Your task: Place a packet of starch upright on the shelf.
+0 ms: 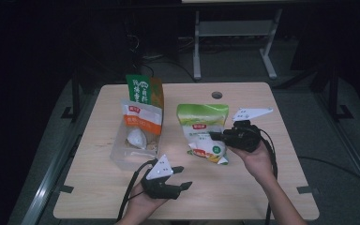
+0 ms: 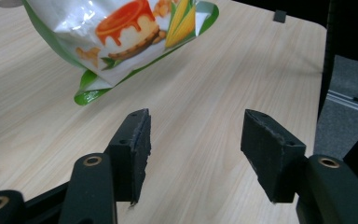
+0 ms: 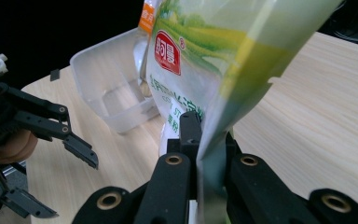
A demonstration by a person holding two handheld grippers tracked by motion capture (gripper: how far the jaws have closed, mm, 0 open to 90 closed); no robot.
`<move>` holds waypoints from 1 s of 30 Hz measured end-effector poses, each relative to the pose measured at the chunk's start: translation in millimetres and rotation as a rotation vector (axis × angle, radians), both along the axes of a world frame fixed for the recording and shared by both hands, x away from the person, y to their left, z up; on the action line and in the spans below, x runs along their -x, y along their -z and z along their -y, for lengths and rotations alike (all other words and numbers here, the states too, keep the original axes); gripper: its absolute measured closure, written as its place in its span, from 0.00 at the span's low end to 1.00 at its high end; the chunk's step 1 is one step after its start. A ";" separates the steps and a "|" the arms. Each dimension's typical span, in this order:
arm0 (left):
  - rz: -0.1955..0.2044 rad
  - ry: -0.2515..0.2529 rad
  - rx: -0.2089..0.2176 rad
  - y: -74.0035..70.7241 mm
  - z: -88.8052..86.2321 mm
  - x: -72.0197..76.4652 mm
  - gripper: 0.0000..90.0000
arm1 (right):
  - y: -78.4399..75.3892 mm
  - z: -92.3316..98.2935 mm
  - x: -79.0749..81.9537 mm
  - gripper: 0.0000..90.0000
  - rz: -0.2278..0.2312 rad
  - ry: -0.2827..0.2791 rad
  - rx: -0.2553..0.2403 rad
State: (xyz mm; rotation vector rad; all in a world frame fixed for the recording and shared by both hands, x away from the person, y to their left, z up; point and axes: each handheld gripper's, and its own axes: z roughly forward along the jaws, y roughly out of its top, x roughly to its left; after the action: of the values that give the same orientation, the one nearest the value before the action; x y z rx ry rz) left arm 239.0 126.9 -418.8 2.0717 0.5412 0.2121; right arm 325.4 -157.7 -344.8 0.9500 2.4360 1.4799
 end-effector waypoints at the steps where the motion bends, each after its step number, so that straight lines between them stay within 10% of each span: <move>1: 0.001 -0.002 -0.001 0.8 -1.2 0.8 0.46 | -1.0 -1.7 -0.3 0.98 -0.001 -0.004 -0.001; 30: 0.031 0.016 0.002 8.8 -11.5 12.7 0.40 | -41.2 -69.8 -17.3 0.98 0.039 -0.133 -0.011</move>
State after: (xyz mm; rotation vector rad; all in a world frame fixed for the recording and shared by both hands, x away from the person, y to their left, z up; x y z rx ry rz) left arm 226.3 138.4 -427.6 2.0673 0.5057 0.2340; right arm 342.7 -88.0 -303.6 0.7667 2.5099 1.5388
